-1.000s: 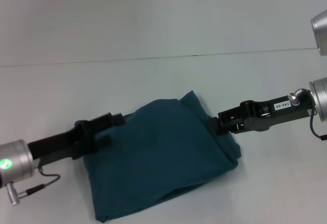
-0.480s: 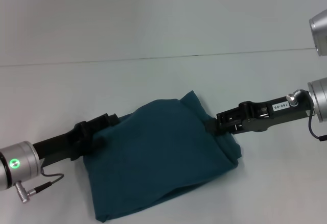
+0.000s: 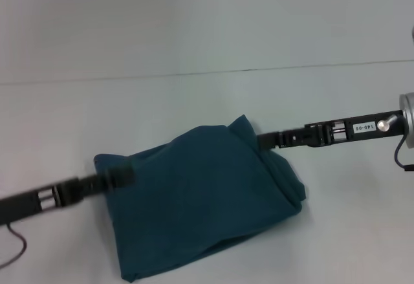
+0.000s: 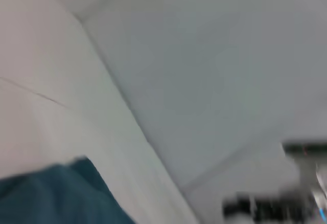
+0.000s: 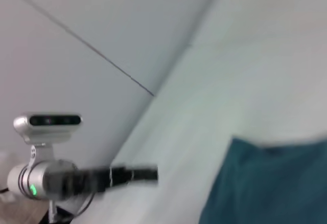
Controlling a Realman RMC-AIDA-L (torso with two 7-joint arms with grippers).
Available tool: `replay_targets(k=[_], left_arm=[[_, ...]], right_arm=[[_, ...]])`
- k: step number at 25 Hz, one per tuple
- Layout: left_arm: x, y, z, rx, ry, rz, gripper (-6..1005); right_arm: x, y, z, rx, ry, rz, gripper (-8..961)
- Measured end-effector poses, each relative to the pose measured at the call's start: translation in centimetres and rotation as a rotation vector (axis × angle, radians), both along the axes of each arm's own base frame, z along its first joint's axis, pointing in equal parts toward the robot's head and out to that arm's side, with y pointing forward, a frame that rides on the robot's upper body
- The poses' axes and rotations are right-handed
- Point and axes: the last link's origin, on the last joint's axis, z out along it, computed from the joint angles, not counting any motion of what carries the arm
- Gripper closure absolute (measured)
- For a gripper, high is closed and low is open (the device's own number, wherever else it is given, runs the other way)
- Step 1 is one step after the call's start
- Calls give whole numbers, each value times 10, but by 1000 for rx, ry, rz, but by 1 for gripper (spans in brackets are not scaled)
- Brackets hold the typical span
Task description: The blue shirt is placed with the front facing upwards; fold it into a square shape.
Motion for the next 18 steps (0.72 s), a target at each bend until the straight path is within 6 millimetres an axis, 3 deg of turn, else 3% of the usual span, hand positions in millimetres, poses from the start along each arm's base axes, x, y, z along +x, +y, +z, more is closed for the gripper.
replay_targets(k=[6, 14, 18], left_arm=[[-9, -15, -9, 101, 131, -198, 50], [-21, -27, -1, 158, 180, -235, 50], [-24, -41, -6, 126, 224, -328, 50]], right_arm=[[2, -9, -18, 182, 32, 204, 490], [6, -30, -45, 181, -11, 346, 225], [10, -40, -60, 130, -2, 365, 106]])
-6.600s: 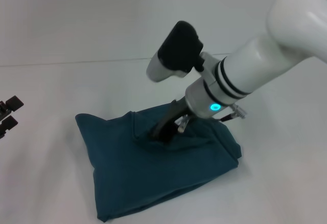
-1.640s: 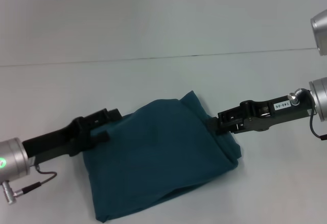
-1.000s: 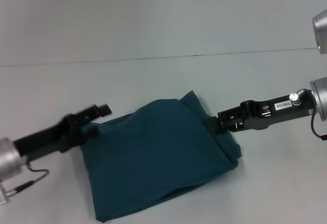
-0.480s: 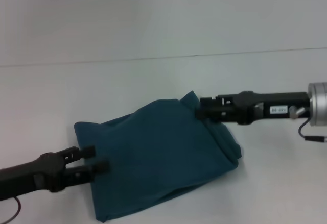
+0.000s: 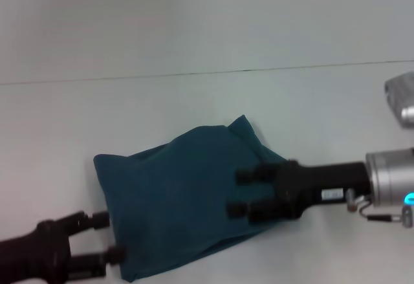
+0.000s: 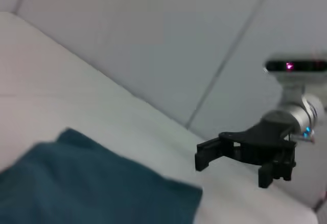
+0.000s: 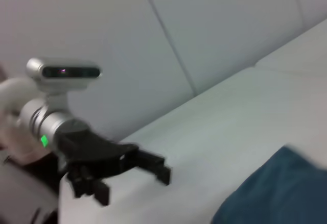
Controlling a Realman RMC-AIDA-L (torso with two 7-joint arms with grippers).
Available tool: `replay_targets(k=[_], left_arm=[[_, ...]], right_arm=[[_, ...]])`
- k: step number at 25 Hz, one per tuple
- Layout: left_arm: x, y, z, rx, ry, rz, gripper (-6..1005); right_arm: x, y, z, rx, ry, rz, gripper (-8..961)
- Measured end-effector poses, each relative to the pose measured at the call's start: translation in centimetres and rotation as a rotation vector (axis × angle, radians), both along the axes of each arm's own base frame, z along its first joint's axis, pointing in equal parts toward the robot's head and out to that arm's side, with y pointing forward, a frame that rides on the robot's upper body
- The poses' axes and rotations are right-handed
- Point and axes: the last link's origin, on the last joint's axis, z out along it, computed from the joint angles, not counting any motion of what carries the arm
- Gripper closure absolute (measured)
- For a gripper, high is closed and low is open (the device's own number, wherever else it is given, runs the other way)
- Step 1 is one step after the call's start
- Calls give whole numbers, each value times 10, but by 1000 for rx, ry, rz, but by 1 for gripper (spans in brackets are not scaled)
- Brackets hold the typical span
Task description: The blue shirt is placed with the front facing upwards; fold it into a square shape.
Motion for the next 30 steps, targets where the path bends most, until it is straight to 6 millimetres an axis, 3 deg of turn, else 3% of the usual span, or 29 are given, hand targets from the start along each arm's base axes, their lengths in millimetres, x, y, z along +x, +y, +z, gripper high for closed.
replay_targets(k=[4, 17, 25, 30], left_arm=[[-4, -7, -5, -6, 43, -44, 50], [2, 5, -9, -22, 79, -84, 50], [1, 4, -8, -64, 86, -49, 50], [0, 4, -10, -103, 102, -33, 50]], right_arm=[[4, -13, -17, -58, -22, 45, 39], [17, -34, -39, -51, 16, 87, 40], [21, -48, -38, -56, 46, 141, 40], [20, -47, -39, -42, 41, 165, 40]])
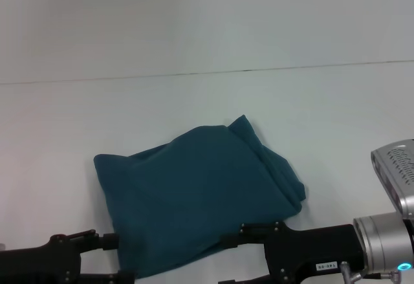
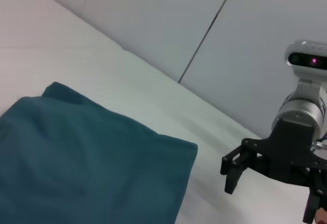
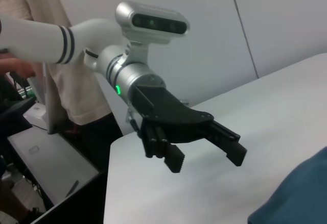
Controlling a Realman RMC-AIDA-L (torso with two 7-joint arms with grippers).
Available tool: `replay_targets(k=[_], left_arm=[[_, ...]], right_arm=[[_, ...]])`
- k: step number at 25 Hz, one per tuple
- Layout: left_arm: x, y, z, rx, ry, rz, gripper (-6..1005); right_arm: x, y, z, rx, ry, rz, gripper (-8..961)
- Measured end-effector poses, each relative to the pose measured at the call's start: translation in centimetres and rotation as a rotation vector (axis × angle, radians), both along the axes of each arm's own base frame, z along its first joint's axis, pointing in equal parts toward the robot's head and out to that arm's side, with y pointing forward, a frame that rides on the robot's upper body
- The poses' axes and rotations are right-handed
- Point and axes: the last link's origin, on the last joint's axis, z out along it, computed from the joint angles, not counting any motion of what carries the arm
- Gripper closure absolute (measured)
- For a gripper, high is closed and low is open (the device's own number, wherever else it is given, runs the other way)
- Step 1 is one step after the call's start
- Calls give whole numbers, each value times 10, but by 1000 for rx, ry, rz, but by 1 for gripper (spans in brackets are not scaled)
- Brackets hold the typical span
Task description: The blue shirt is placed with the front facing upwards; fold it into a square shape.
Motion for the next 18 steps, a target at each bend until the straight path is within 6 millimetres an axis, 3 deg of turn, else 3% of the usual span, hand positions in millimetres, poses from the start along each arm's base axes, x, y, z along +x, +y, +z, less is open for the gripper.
replay_targets(k=[18], left_arm=[[2, 5, -1, 15, -11, 21, 50]], right_arm=[[2, 4, 2, 49, 34, -57, 39]])
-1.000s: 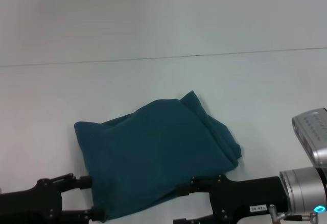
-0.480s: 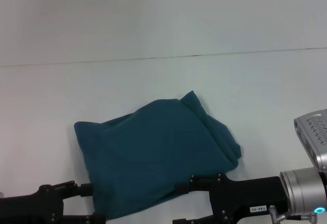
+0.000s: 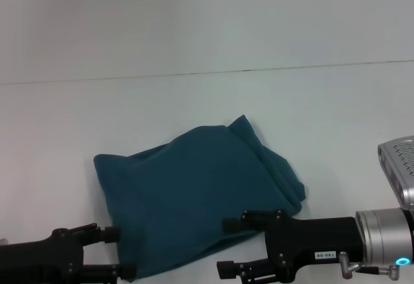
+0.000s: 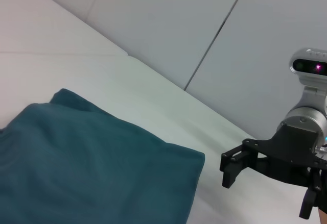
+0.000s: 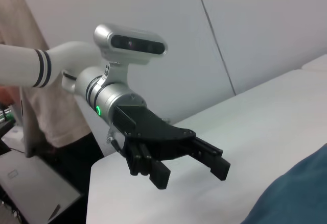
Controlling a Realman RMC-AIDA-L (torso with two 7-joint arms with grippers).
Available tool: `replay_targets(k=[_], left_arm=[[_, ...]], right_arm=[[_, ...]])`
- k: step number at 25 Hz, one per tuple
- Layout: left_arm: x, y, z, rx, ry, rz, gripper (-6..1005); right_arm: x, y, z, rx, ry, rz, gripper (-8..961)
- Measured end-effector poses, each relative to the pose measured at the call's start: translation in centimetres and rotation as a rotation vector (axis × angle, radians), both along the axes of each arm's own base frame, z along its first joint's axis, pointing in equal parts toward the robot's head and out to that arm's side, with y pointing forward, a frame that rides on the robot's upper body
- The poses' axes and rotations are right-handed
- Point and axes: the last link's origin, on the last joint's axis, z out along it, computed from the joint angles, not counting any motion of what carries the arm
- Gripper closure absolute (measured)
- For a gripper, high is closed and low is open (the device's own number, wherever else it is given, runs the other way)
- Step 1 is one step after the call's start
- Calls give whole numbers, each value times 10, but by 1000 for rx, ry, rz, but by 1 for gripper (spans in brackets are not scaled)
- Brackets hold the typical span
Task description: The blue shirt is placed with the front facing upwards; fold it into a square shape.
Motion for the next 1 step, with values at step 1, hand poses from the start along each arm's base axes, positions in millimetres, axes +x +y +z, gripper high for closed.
replay_targets(k=[1], left_arm=[[0, 0, 0, 1, 0, 1, 50]], right_arm=[[0, 0, 0, 1, 0, -1, 39]])
